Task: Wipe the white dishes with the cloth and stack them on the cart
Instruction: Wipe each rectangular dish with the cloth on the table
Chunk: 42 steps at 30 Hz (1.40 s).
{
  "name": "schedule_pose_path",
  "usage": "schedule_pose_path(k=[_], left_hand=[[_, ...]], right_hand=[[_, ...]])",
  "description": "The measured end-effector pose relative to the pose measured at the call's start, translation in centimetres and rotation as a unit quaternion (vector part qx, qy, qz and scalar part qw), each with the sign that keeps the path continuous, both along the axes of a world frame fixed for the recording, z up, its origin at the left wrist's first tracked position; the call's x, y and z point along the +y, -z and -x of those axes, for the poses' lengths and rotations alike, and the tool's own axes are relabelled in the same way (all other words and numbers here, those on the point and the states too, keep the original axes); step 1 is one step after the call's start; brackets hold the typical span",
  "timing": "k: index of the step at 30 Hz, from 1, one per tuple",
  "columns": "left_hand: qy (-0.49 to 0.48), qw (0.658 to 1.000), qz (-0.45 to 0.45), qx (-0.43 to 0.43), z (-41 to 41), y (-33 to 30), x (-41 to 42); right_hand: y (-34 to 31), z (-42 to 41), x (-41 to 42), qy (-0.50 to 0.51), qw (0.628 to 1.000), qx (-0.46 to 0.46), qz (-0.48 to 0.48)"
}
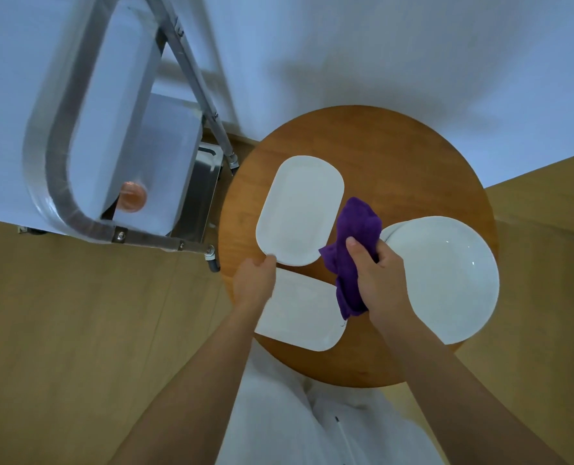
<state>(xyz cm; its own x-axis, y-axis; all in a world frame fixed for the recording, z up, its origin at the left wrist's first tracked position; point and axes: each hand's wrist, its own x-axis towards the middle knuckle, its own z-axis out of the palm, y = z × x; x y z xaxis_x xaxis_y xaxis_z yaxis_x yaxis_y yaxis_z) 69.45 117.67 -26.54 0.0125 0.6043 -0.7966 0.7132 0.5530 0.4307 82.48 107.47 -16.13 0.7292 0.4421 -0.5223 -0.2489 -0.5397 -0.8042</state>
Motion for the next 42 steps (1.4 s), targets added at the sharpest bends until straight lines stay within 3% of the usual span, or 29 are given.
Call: schedule_pose_path(k=[3, 6, 13, 19, 26, 32, 36, 42], left_hand=[[0.040, 0.995, -0.082, 0.027, -1.5, -0.6, 3.2], [0.121, 0.987, -0.082, 0.070, -1.7, -0.4, 4.5], [0.226, 0.964, -0.115, 0.083, -1.8, -1.1, 5.7], [0.279, 0.939, -0.169, 0.111, -1.4, -1.6, 5.9], [0.084, 0.978, -0.189, -0.029, -1.6, -1.2, 5.3], [-0.122, 0.981, -0.027, -0.148, -3.7, -2.7, 4.8], [-0.171, 0.969, 0.028, -0.176, -3.9, -4.4, 4.6], [-0.128, 0.962, 0.077, -0.229, -2.9, -8.4, 3.3]], right_hand=[[0.1, 0.2, 0.3, 0.012, 1.000, 0.007, -0.003], [0.2, 0.4, 0.6, 0.018, 1.000, 0.010, -0.005], [0.2, 0.7, 1.1, 0.024, 1.000, 0.010, 0.000], [0.0, 0.9, 1.1, 0.026, 1.000, 0.014, -0.002], [-0.3, 1.2, 0.8, 0.032, 0.999, 0.023, 0.008], [-0.9, 1.8, 0.4, 0.046, 0.998, 0.032, -0.002], [-1.3, 2.1, 0.2, 0.053, 0.998, 0.023, -0.006], [-3.1, 1.0, -0.4, 0.088, 0.995, -0.037, -0.030]])
